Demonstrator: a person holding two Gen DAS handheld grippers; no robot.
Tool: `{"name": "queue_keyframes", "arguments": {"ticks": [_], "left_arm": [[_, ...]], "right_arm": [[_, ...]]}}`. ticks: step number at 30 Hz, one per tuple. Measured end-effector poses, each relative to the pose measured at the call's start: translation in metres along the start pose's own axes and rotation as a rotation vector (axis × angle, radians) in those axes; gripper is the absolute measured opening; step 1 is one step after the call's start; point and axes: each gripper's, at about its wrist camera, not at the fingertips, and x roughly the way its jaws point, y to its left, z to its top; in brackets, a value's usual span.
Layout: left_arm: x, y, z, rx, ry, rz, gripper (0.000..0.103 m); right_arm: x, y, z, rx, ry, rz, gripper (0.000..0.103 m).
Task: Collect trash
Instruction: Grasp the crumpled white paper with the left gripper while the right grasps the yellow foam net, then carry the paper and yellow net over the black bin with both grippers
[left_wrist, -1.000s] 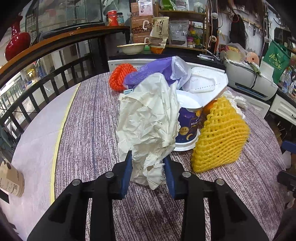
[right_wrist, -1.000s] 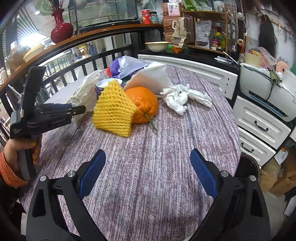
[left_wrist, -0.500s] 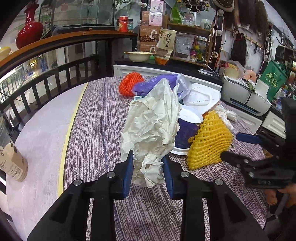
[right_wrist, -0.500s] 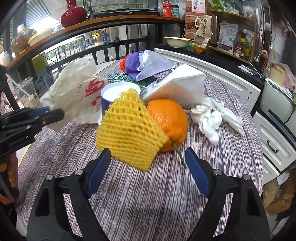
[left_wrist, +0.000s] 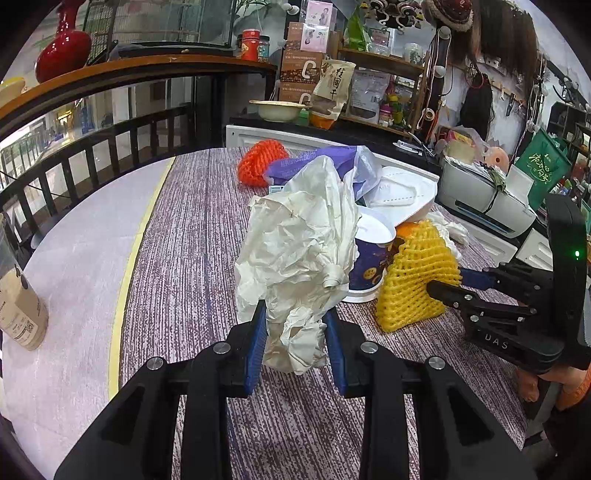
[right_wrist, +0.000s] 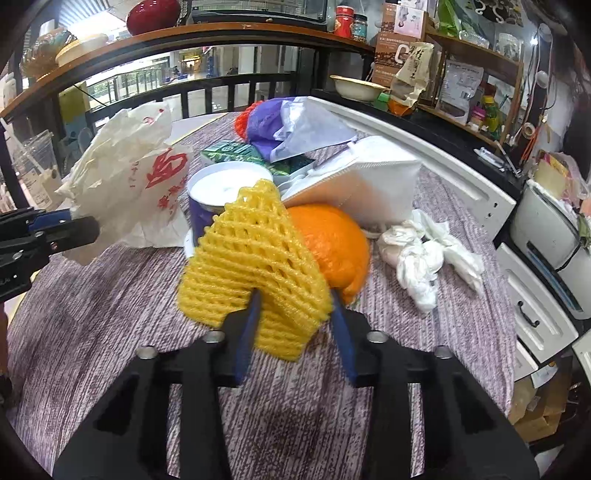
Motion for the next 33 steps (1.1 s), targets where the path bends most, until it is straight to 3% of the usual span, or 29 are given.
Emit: {"name": "queue_keyframes", "arguments": {"ticks": [1,4,20,33], "left_arm": [[0.000,0.000,0.000,0.001,-0.001,0.000,0.030],[-0.003,-0.003,0.000,0.003,-0.007,-0.002,0.030],[-0.036,-0.044,-0.012,0.067,-0.060,-0.055,0.030],[-0.047,-0.099,-0.027,0.103,-0.066,-0.172,0.030]], "right_arm": [[0.000,0.000,-0.002,-0.002,0.006,0.007,0.016],[-0.006,0.001,-0.010,0.015,0.005,0.018,0.014],[-0.076,-0.007,-0.049,0.120,-0.075,0.123,0.013],[-0.123,-0.064,-0.103,0.259,-0.112,0.034,0.013]]}}
